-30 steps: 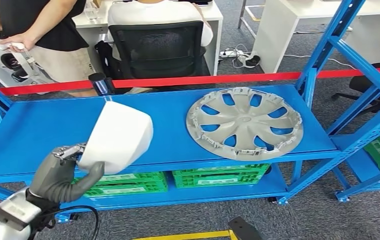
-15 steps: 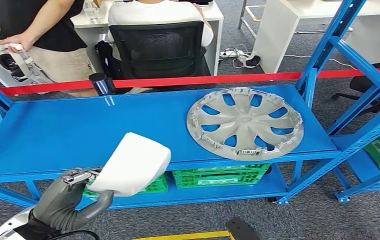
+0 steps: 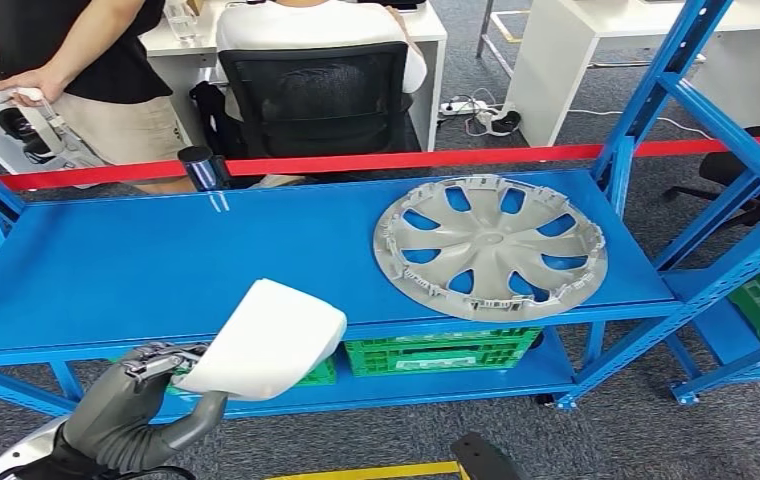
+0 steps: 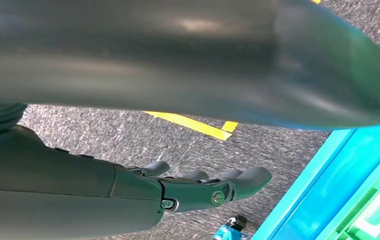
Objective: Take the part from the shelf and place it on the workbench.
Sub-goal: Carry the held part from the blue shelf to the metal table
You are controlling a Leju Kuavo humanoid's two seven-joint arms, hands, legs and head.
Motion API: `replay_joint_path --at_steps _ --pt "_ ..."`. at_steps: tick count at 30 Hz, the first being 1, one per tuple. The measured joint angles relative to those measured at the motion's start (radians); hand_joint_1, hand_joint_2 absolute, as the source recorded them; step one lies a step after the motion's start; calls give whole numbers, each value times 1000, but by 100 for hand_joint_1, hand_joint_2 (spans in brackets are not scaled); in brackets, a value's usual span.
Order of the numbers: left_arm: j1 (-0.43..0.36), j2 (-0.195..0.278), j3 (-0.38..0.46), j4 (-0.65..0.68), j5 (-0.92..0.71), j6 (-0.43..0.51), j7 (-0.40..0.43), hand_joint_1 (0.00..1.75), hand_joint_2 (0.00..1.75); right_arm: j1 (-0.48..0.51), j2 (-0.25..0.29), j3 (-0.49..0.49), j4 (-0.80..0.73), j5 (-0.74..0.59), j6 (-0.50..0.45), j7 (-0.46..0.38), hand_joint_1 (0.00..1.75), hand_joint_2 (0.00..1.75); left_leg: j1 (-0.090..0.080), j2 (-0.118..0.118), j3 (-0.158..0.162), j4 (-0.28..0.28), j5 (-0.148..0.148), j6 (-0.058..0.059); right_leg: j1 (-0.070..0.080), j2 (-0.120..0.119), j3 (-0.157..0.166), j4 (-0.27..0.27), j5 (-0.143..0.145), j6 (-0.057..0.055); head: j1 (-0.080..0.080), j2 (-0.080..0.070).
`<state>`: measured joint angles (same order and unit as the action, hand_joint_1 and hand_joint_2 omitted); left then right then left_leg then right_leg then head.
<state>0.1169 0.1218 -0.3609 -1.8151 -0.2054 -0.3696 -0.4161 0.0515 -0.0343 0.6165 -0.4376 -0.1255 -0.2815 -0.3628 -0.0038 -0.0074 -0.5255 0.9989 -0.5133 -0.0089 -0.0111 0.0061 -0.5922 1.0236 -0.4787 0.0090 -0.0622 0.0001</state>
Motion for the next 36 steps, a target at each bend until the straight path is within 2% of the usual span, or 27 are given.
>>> replay_joint_path --at_steps 36 --pt "5 9 0 -10 2 -14 -11 175 175 -5 0 0 0 6 2 3 0 0 0 0 0 0 0 0 0 0 0 0 0 0 0 0"
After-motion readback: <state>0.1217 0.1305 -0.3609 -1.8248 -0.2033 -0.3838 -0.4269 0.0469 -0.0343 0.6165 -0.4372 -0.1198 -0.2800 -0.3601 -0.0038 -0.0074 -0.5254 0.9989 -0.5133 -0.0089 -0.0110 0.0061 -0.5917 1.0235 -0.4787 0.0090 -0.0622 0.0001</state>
